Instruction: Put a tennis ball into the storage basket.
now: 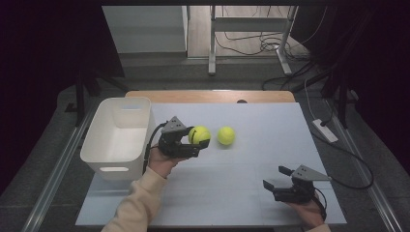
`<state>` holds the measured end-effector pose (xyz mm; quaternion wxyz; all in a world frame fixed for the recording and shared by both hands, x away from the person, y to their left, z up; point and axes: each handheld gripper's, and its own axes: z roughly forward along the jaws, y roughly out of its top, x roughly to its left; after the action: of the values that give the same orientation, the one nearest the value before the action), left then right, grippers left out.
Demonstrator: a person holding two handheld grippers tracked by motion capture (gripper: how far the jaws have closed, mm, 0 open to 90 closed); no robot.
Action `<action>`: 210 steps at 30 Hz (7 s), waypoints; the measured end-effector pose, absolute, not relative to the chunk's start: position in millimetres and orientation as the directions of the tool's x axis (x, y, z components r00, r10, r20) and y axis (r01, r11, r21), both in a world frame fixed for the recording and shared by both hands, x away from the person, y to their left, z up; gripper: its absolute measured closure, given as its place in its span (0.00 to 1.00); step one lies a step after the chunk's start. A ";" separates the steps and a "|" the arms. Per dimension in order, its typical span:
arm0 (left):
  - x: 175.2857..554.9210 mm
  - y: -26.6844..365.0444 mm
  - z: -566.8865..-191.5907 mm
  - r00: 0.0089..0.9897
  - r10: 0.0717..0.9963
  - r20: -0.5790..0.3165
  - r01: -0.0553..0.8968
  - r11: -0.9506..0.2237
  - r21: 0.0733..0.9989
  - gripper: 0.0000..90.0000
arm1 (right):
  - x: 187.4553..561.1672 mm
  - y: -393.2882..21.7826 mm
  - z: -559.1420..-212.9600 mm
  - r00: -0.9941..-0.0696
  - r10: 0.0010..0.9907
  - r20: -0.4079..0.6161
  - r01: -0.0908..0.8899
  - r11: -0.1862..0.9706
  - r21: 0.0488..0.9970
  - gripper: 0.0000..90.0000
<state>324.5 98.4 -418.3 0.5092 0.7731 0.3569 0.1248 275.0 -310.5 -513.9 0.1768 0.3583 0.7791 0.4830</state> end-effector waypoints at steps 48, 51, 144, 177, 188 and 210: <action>326.3 140.5 -379.0 0.644 0.745 -0.176 0.366 -0.097 0.926 0.30 | 275.3 -311.1 -513.6 -0.674 0.735 0.072 0.390 0.270 0.880 0.14; 326.6 141.8 -377.6 0.641 0.748 -0.173 0.363 -0.097 0.927 0.30 | 275.2 -311.0 -513.6 -0.674 0.735 0.072 0.390 0.272 0.880 0.14; 371.0 246.0 -364.7 0.349 0.925 -0.149 0.450 -0.026 0.892 0.30 | 276.2 -311.4 -513.2 -0.666 0.742 0.078 0.394 0.261 0.881 0.14; 389.8 286.2 -378.1 0.221 0.965 -0.143 0.555 -0.004 0.832 0.30 | 276.2 -311.6 -513.4 -0.667 0.741 0.077 0.394 0.262 0.881 0.14; 394.8 292.9 -385.8 0.207 0.967 -0.149 0.598 -0.004 0.801 0.30 | 275.8 -311.8 -513.2 -0.666 0.742 0.077 0.394 0.262 0.881 0.14; 405.9 294.2 -404.2 0.203 0.971 -0.126 0.704 -0.055 0.708 0.30 | 276.1 -311.5 -513.6 -0.668 0.741 0.073 0.392 0.267 0.880 0.14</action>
<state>405.9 294.2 -404.2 0.3367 0.6987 0.5992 0.1983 276.1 -311.5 -513.6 0.1806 0.3654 0.7751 0.4828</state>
